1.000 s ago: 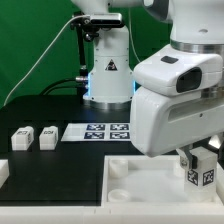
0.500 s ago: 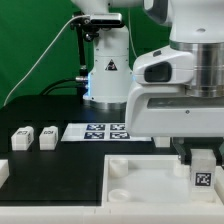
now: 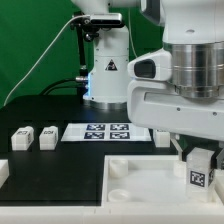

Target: Assemble one leg

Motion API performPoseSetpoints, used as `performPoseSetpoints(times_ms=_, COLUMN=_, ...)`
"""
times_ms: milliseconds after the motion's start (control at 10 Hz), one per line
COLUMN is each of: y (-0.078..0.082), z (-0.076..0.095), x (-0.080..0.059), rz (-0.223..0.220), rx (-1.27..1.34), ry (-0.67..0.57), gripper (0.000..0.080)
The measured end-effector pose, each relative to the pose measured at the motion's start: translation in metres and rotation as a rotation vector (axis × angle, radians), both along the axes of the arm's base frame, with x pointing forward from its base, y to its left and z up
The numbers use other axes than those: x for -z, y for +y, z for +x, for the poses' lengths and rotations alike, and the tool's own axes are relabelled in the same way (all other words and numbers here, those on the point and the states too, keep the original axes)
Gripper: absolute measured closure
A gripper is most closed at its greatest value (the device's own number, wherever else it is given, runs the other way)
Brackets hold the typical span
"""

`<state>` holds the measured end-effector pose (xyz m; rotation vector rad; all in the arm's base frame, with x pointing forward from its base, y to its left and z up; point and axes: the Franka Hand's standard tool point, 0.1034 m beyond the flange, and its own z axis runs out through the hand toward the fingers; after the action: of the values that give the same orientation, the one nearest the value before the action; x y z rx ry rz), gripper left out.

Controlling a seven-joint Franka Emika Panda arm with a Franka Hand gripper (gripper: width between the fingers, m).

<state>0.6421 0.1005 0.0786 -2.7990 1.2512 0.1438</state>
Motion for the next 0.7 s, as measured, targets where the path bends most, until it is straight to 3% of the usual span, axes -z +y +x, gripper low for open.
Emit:
performPoseSetpoints(times_ms=300, y=0.0005, z=0.0006, x=-0.0002, rz=-0.01, rx=0.273, ry=0.022, gripper=0.0506)
performPoseSetpoints(times_ms=500, y=0.0006, z=0.0004, x=0.0005, rz=-0.011, rx=0.292, ry=0.025, gripper=0.0506)
performPoseSetpoints(times_ms=600, y=0.0008, z=0.0003, x=0.0006, rz=-0.011, rx=0.291, ry=0.025, gripper=0.0324)
performPoseSetpoints(times_ms=700, y=0.0009, z=0.0002, x=0.0006, rz=-0.01, rx=0.283, ry=0.024, gripper=0.021)
